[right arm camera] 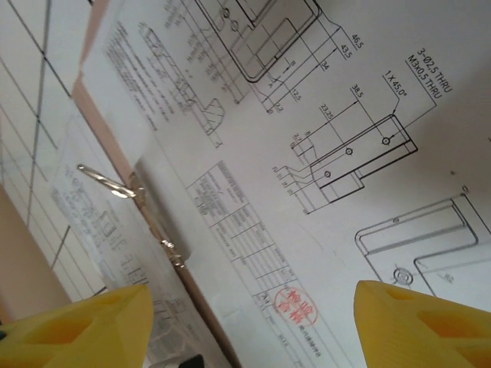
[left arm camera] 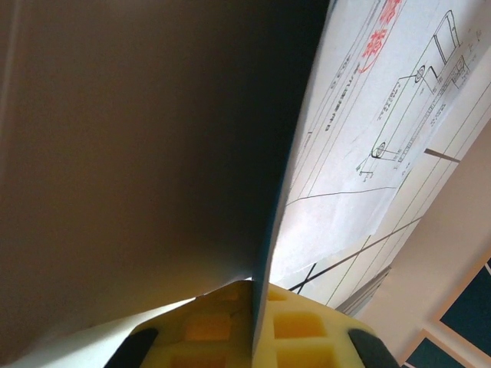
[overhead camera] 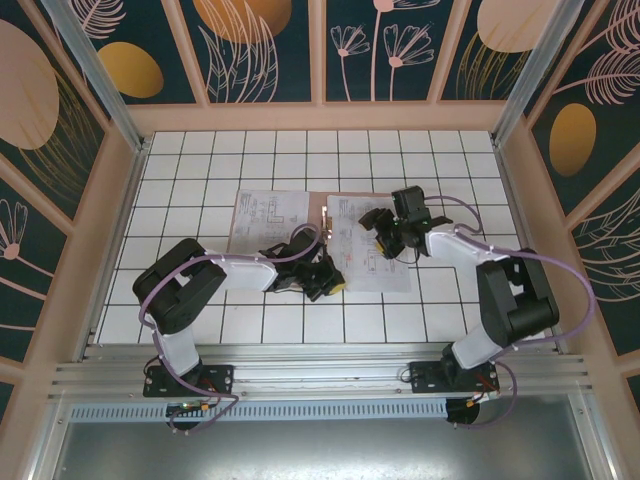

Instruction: Put the files into the folder

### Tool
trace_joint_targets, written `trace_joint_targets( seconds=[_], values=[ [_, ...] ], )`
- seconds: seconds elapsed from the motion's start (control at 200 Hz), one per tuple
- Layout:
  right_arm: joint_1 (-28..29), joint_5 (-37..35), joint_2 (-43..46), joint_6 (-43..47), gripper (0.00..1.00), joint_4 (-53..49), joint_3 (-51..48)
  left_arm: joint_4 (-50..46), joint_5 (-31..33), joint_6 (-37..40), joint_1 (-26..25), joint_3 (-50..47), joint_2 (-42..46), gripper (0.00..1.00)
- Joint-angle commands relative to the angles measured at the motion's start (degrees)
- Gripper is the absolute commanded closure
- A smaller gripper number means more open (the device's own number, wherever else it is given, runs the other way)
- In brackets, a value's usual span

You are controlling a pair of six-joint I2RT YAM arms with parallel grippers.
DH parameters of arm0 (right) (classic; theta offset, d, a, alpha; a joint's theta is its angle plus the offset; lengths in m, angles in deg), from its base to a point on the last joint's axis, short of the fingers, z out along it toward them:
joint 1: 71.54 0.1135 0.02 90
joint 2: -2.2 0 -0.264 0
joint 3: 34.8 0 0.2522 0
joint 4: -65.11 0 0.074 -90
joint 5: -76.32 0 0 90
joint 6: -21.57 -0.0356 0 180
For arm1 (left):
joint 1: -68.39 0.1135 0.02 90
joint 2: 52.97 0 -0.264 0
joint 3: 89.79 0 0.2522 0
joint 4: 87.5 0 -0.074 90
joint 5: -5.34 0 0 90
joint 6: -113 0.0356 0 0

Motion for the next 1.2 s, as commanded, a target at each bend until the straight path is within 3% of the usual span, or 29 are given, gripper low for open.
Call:
trace_joint_targets(
  seconds=[0.0, 0.185, 0.35, 1.021, 1.196],
  values=[
    [-0.3, 1.5, -3.4, 1.7, 0.3, 1.3, 2.2, 0.3, 1.0, -0.5, 0.4, -0.6, 1.8, 0.89],
    [-0.3, 2.4, -6.6, 2.7, 0.3, 1.6, 3.4, -0.7, 1.4, -0.1, 0.4, -0.5, 2.1, 0.73],
    [-0.3, 3.5, -8.0, 3.4, 0.3, 1.5, 3.1, -2.2, 1.9, 0.7, 0.5, 0.0, 2.3, 0.67],
    [0.2, 5.8, -10.2, 4.8, 0.3, 2.6, 1.7, -4.3, 2.9, 1.9, 0.8, 1.1, 1.8, 0.69],
    [0.2, 5.2, -9.6, 4.9, 0.3, 1.9, 1.6, -4.1, 2.8, 1.9, 0.8, 1.1, 1.7, 0.82]
  ],
)
